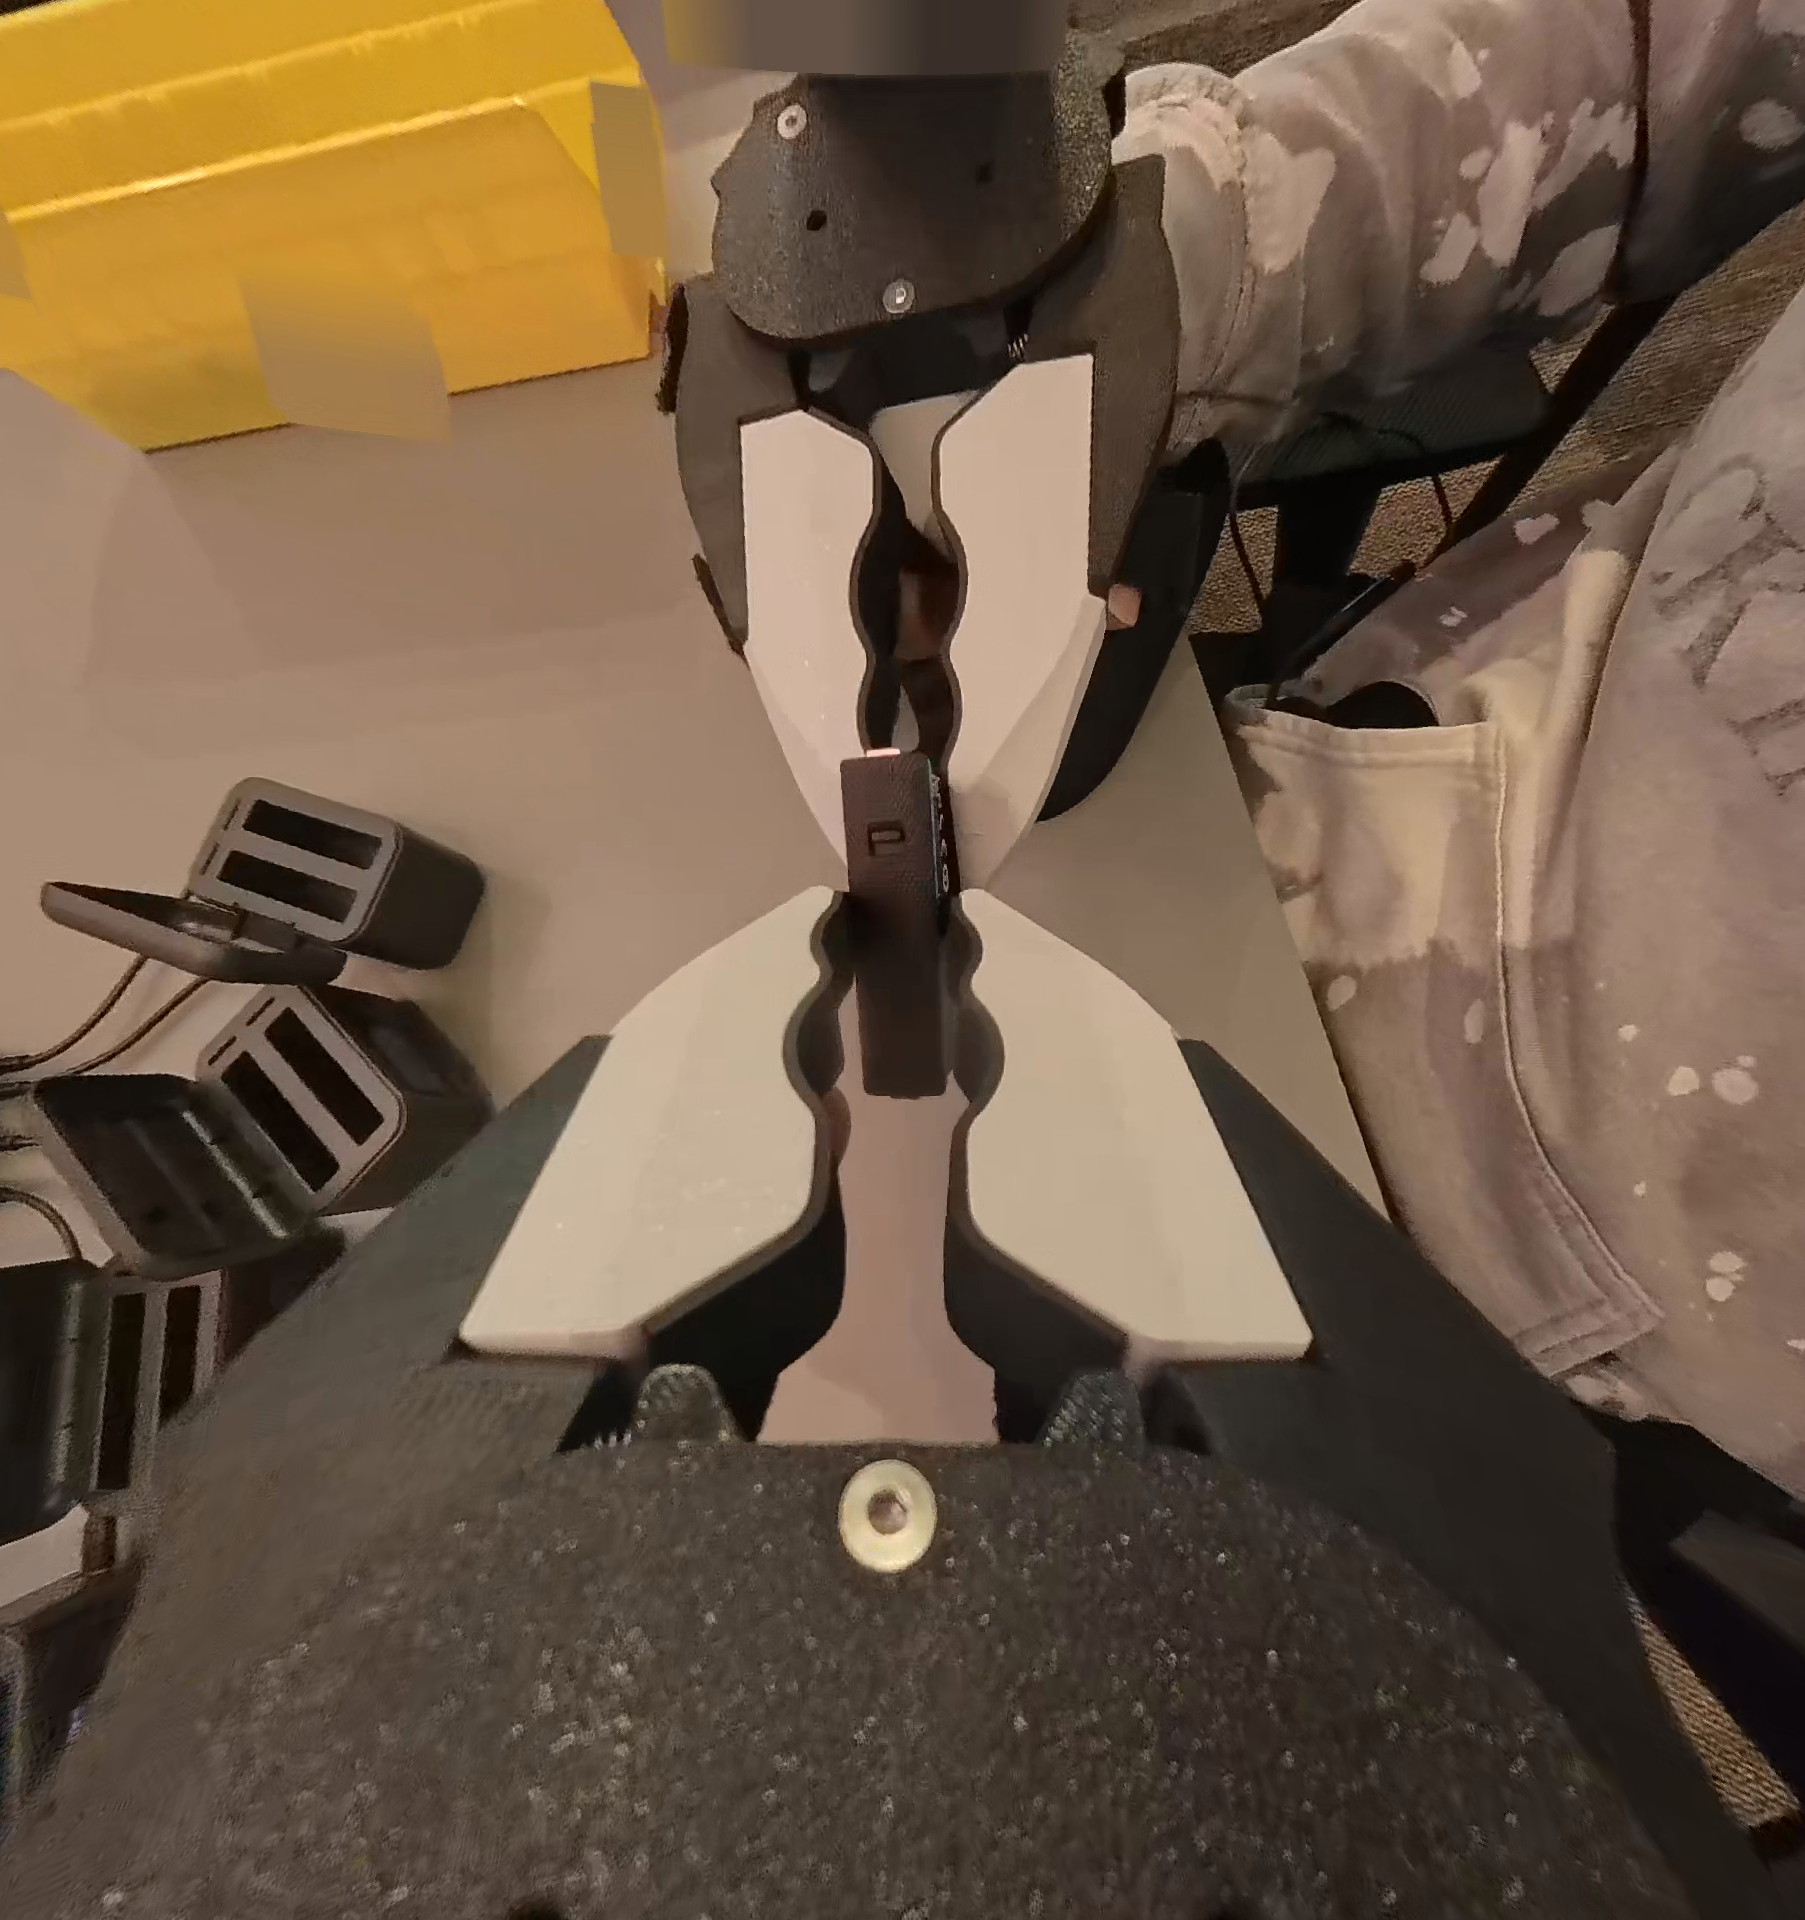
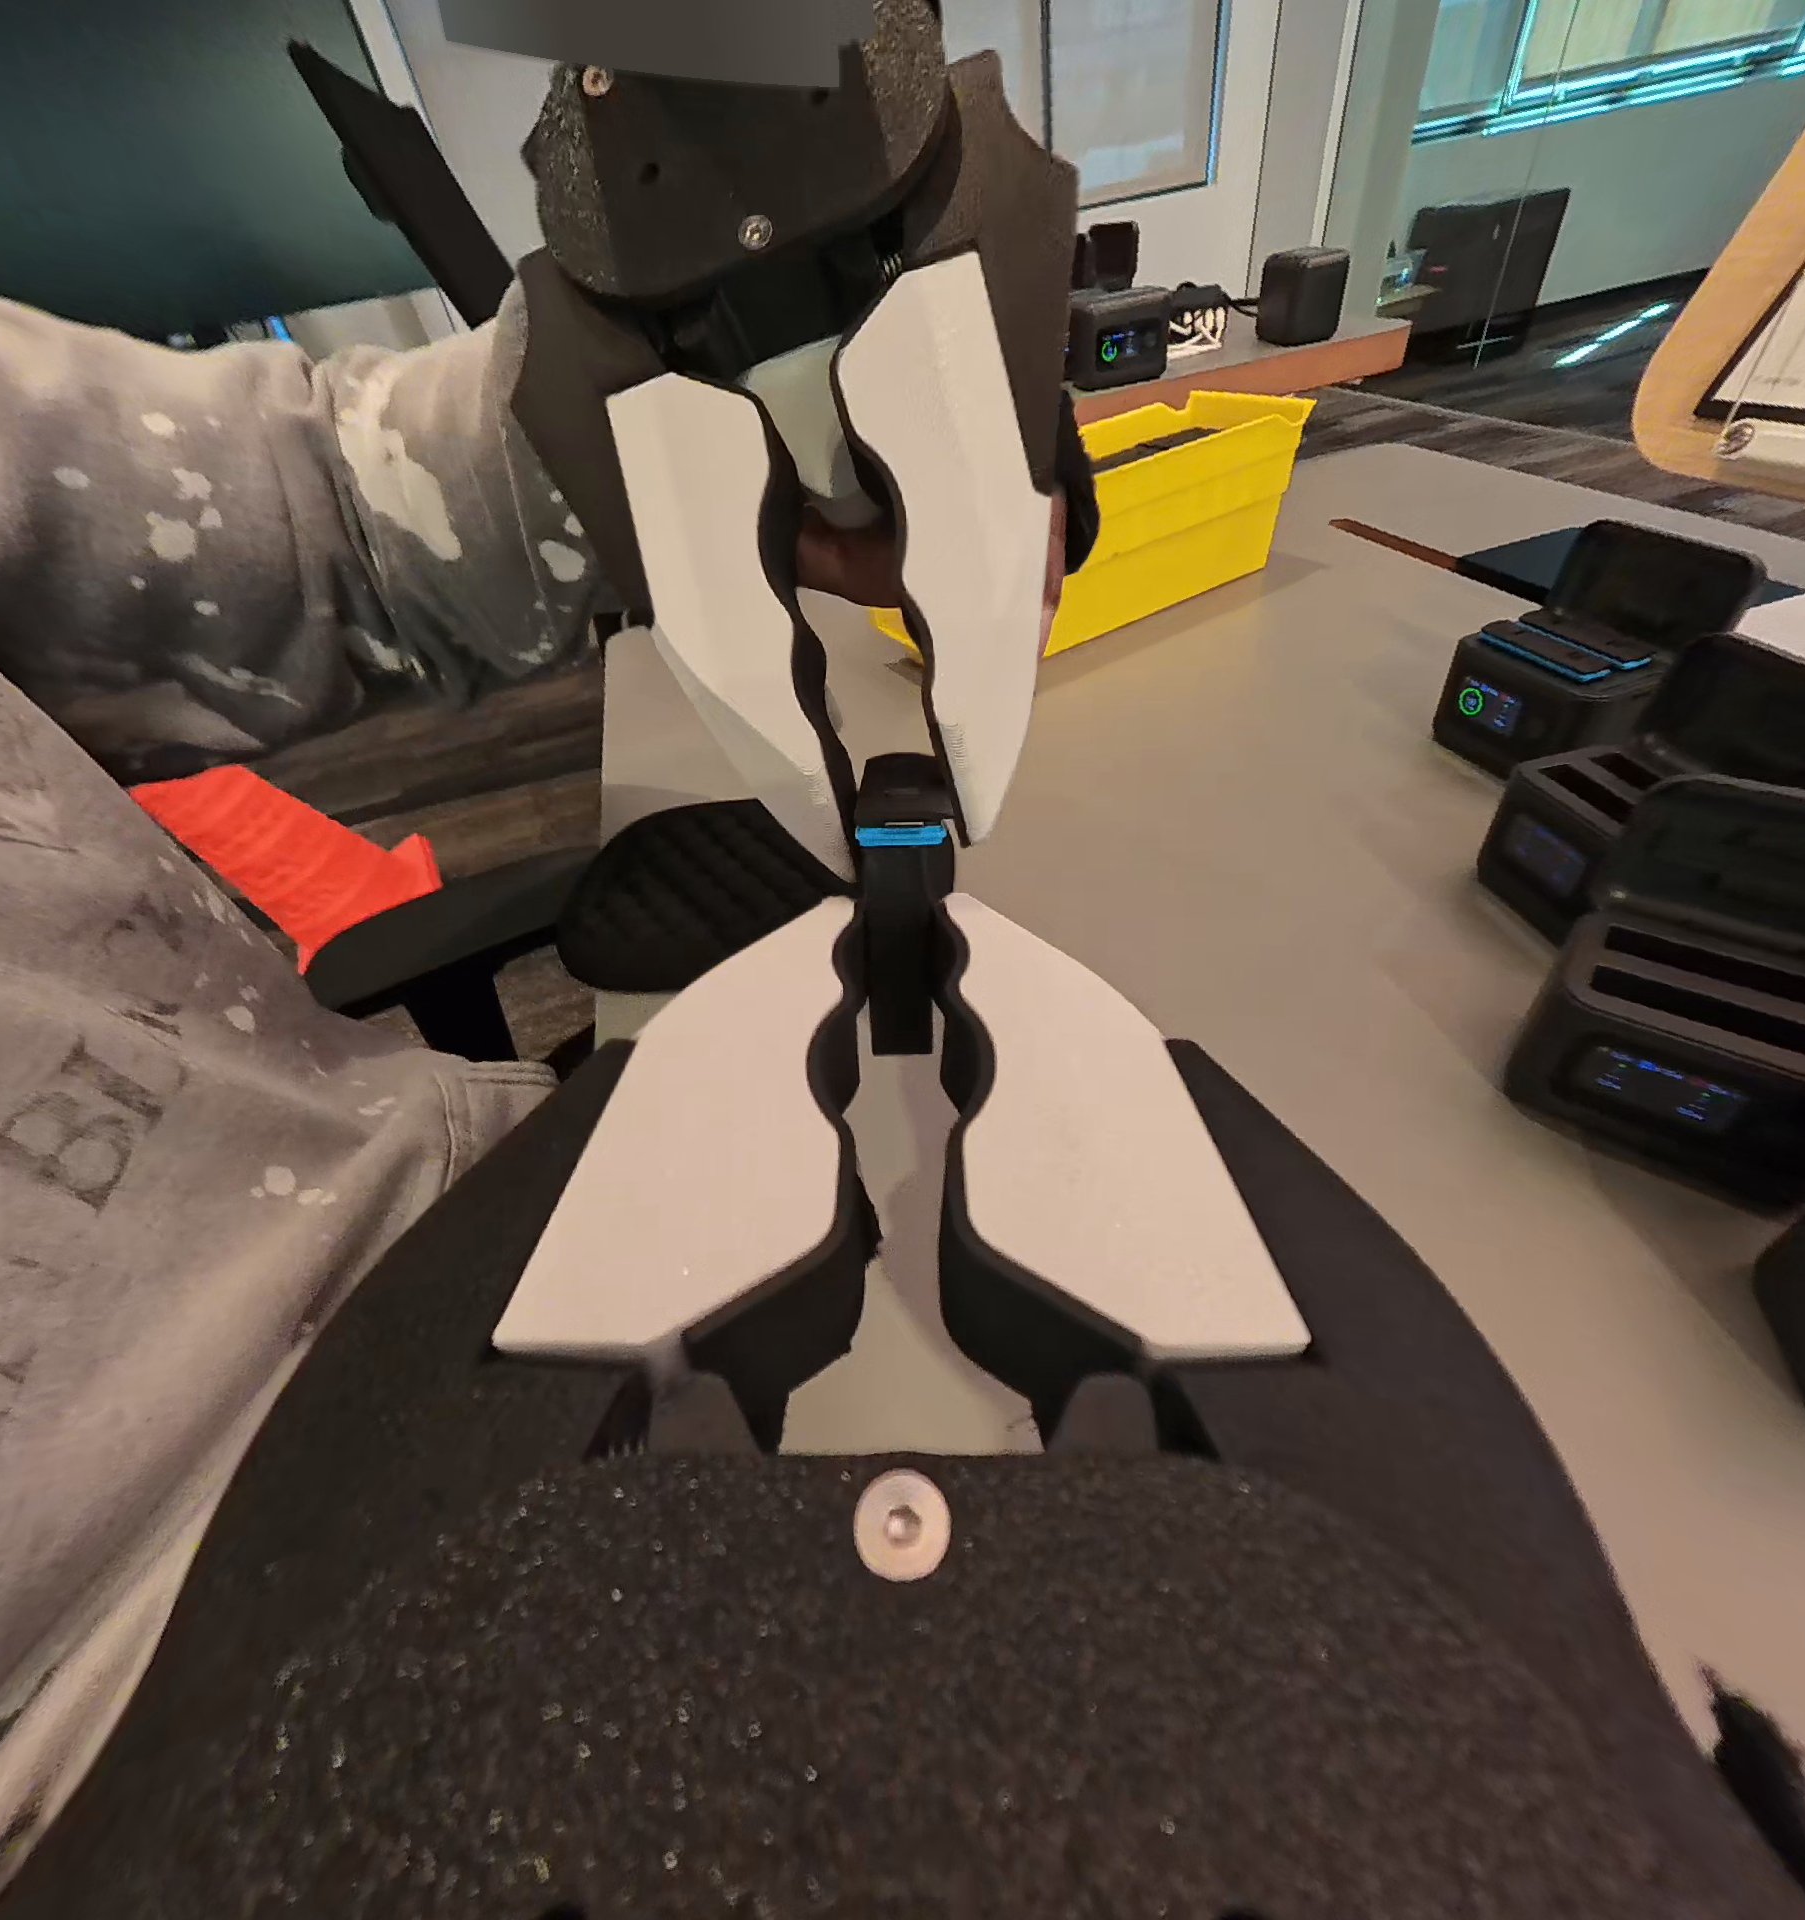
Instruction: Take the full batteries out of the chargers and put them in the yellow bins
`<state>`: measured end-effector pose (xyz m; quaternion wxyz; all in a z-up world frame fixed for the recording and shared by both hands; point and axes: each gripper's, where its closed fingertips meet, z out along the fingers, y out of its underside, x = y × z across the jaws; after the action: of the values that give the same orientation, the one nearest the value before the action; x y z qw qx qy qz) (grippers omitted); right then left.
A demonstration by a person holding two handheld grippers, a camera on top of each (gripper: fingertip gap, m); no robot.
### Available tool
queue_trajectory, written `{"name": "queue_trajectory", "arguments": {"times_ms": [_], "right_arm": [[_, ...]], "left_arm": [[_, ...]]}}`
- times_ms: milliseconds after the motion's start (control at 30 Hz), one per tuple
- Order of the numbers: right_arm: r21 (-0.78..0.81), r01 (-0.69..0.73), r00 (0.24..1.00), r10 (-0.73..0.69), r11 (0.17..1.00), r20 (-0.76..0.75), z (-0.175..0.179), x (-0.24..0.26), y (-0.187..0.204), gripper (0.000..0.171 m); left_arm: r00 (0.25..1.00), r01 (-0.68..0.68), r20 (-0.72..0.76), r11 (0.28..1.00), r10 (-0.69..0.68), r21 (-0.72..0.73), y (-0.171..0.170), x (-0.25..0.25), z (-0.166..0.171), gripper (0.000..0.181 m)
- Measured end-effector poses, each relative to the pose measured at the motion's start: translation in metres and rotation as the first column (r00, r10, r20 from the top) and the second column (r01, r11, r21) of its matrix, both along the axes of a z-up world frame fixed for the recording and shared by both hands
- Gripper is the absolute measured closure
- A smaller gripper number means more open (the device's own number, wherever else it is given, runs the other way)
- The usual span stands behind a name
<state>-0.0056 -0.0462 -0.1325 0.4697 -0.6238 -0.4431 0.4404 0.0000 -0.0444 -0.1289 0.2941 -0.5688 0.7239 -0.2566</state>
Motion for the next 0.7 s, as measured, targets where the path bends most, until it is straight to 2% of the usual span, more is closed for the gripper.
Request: {"name": "queue_trajectory", "arguments": {"times_ms": [200,333,400,533,633,700], "right_arm": [[0.046,0.043,0.999,-0.043,0.998,-0.002,-0.006,0.006,0.003,0.16],[0.089,0.193,0.981,-0.192,0.977,-0.025,-0.004,0.023,0.021,0.158],[0.104,0.341,0.94,-0.337,0.934,-0.048,-0.002,0.044,0.038,0.159],[0.028,0.601,0.797,-0.596,0.799,-0.096,-0.007,0.094,0.066,0.166],[-0.003,0.676,0.73,-0.671,0.737,-0.13,-0.014,0.114,0.076,0.171],[-0.007,0.689,0.717,-0.683,0.725,-0.138,-0.019,0.117,0.078,0.171]], "left_arm": [[0.999,-0.022,0.029,1.0,0.021,0.019,0.002,0.005,-0.005,0.165],[0.99,-0.119,0.081,0.991,0.114,0.056,0.024,-0.004,0.0,0.166],[0.974,-0.211,0.098,0.975,0.203,0.073,0.045,-0.015,0.003,0.166],[0.912,-0.407,0.097,0.908,0.398,0.101,0.101,-0.048,0.009,0.166],[0.883,-0.469,0.064,0.867,0.465,0.17,0.144,-0.068,0.013,0.166],[0.893,-0.444,0.017,0.875,0.45,0.192,0.168,-0.074,0.01,0.166]]}}
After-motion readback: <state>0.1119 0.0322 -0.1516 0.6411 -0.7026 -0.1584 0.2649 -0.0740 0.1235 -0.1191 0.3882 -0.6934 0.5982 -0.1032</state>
